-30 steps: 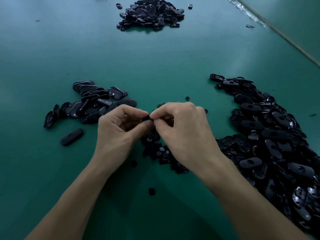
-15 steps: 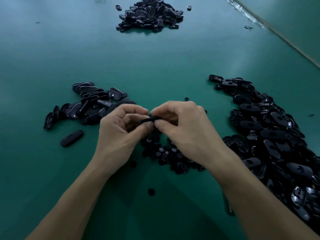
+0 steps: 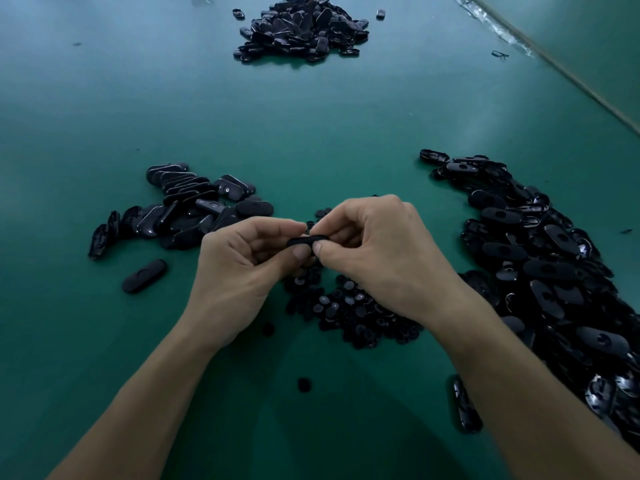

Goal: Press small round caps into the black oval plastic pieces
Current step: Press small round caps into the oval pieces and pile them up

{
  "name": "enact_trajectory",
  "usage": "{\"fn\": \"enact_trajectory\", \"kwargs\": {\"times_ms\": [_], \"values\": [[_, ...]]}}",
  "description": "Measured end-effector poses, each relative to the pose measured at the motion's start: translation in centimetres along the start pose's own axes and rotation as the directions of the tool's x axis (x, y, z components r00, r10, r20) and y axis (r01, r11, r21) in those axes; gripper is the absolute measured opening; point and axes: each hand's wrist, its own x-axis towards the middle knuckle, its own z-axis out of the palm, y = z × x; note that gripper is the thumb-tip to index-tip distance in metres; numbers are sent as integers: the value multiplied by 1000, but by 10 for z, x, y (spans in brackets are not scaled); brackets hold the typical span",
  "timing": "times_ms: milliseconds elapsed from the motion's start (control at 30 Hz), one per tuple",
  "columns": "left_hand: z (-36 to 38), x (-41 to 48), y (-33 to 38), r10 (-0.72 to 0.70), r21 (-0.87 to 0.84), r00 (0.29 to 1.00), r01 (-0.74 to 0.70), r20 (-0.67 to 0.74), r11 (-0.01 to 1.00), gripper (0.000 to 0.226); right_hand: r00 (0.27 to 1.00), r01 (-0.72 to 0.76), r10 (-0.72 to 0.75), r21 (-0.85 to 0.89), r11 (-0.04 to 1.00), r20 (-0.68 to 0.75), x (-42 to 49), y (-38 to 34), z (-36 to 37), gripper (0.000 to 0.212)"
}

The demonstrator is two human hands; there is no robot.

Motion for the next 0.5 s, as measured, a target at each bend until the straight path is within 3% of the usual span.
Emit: {"fn": "enact_trajectory", "kwargs": {"times_ms": [233,500], "values": [[1,-1,1,-13,0,999,13,-36,1000,21,999,-3,2,-19,1000,-45,-2,-3,5,4],[-1,-2,1,6,43,999,-4,-31,999,21,1000,-5,5,12,1000,-3,-5,0,0,12]]}}
